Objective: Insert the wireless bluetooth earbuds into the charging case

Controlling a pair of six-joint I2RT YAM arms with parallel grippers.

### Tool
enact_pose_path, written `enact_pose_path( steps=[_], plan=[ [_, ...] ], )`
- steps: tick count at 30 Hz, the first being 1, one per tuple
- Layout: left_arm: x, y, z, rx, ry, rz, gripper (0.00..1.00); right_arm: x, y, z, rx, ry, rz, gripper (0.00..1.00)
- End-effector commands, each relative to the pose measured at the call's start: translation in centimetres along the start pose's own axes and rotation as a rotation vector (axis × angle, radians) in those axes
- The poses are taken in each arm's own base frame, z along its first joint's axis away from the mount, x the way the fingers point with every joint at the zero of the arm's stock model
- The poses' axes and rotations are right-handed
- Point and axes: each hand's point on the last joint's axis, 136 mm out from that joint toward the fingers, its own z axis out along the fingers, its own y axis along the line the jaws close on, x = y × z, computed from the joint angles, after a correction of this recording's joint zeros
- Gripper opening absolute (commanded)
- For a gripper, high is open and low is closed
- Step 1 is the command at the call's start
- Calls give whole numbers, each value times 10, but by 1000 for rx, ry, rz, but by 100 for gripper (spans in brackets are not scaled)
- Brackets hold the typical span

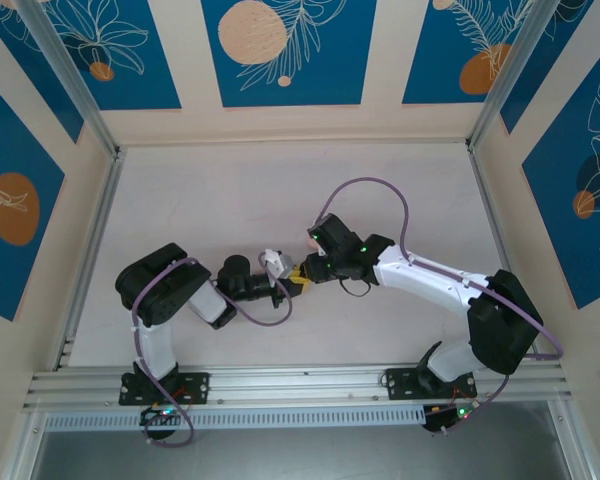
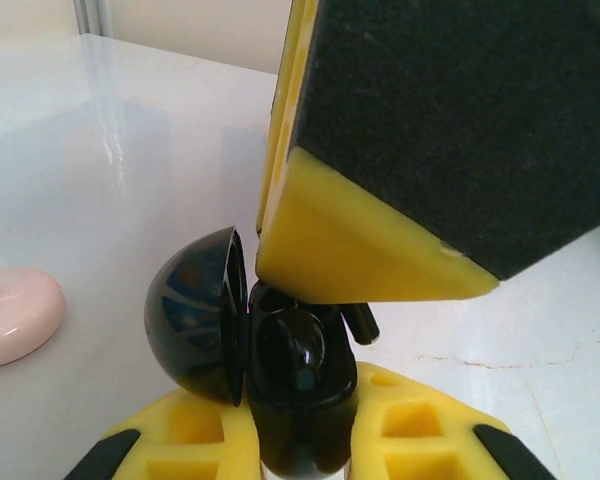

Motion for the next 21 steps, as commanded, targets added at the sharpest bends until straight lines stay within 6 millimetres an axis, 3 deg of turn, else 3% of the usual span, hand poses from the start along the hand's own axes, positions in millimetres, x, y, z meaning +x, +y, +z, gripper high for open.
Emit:
enact_pose_path(
  steps=[1,10,21],
  plan=[
    [-20,-4,3,14,-58,29,7,-3,-6,-2,36,-44,10,24],
    [-18,-9,1,37,-50,-37,7,-27,-9,-30,-10,-194,15,24],
    [-27,-12,4,64,-65,-158,6,-32,-5,-26,-55,-245,4,24]
  ],
)
